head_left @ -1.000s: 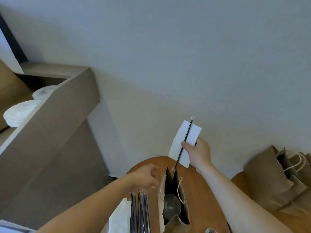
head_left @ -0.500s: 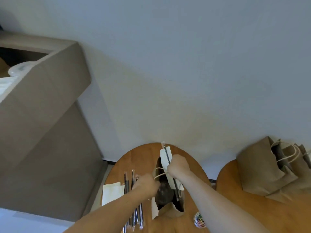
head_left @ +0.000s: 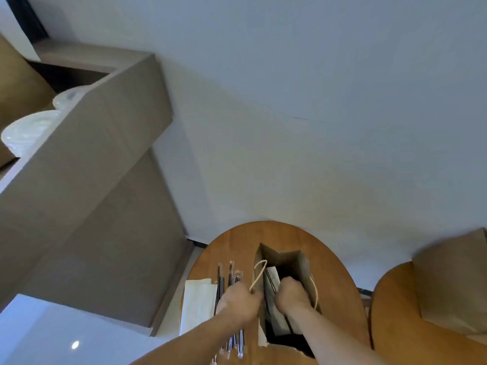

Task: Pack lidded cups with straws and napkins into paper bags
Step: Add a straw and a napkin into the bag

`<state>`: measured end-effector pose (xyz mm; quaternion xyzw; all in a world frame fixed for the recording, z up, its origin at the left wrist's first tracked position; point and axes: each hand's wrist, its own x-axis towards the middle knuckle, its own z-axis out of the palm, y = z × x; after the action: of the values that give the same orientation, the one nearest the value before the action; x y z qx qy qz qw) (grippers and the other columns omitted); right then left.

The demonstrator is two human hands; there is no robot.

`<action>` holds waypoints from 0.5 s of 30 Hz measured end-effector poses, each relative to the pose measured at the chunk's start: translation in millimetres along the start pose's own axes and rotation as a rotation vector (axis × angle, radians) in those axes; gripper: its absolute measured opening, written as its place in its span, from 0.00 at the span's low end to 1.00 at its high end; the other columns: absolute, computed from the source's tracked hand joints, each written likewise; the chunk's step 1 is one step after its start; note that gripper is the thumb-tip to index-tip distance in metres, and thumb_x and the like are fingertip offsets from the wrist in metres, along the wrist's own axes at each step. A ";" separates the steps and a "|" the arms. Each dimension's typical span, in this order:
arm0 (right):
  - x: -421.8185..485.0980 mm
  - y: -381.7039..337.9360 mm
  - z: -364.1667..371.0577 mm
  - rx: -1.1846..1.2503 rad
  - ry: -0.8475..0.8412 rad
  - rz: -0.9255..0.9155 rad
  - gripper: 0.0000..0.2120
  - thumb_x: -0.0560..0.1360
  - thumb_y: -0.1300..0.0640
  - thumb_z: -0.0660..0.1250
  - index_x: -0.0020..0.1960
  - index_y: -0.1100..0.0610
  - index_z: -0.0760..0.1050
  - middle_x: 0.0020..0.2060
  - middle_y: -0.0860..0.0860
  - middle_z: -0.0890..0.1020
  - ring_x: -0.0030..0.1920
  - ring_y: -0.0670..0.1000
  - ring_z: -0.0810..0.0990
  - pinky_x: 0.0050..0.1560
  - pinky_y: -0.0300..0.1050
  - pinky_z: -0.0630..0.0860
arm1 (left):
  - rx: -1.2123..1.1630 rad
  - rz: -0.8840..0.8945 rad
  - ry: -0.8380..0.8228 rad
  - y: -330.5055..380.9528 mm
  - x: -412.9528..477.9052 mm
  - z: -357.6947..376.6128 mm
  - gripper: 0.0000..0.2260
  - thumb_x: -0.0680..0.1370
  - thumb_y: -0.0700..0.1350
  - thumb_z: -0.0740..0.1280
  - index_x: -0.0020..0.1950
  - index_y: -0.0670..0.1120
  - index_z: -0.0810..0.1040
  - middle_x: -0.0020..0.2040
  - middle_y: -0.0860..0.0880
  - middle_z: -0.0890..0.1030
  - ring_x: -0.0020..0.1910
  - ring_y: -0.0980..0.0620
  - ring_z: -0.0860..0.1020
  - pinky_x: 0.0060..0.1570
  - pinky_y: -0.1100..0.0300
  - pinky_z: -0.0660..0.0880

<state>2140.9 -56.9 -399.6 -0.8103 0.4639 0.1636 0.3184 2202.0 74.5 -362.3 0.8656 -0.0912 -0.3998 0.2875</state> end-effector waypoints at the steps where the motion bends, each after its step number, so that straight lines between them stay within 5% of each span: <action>1: 7.3 0.6 3.5 -0.036 -0.019 -0.003 0.09 0.80 0.61 0.59 0.43 0.53 0.73 0.42 0.48 0.78 0.43 0.49 0.76 0.45 0.42 0.74 | -0.006 -0.011 0.009 -1.5 0.4 -0.6 0.13 0.80 0.51 0.60 0.44 0.47 0.80 0.41 0.46 0.82 0.42 0.48 0.84 0.47 0.53 0.83; 7: 24.8 6.0 24.9 -0.104 -0.018 0.023 0.12 0.78 0.58 0.59 0.45 0.59 0.80 0.40 0.55 0.82 0.41 0.55 0.79 0.35 0.45 0.70 | -0.012 -0.032 0.017 -5.0 3.2 0.2 0.12 0.80 0.50 0.61 0.40 0.49 0.78 0.38 0.48 0.80 0.41 0.49 0.83 0.45 0.57 0.83; 11: 28.6 5.9 29.2 -0.033 -0.076 0.041 0.10 0.77 0.58 0.63 0.57 0.57 0.76 0.56 0.56 0.80 0.57 0.57 0.79 0.53 0.46 0.74 | -0.024 -0.019 0.000 -7.5 3.7 -0.9 0.13 0.80 0.49 0.60 0.37 0.50 0.76 0.37 0.48 0.79 0.38 0.50 0.82 0.45 0.56 0.83; 15: 15.5 2.1 25.4 -0.095 0.014 -0.040 0.06 0.80 0.57 0.61 0.52 0.56 0.77 0.50 0.53 0.82 0.49 0.53 0.80 0.58 0.48 0.76 | -0.031 0.001 -0.041 -6.5 7.1 -1.8 0.13 0.78 0.49 0.60 0.35 0.49 0.75 0.34 0.48 0.78 0.34 0.51 0.80 0.44 0.54 0.82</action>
<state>2147.9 -50.8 -428.0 -0.8347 0.4418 0.1732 0.2796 2207.6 77.8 -369.6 0.8526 -0.0910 -0.4188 0.2991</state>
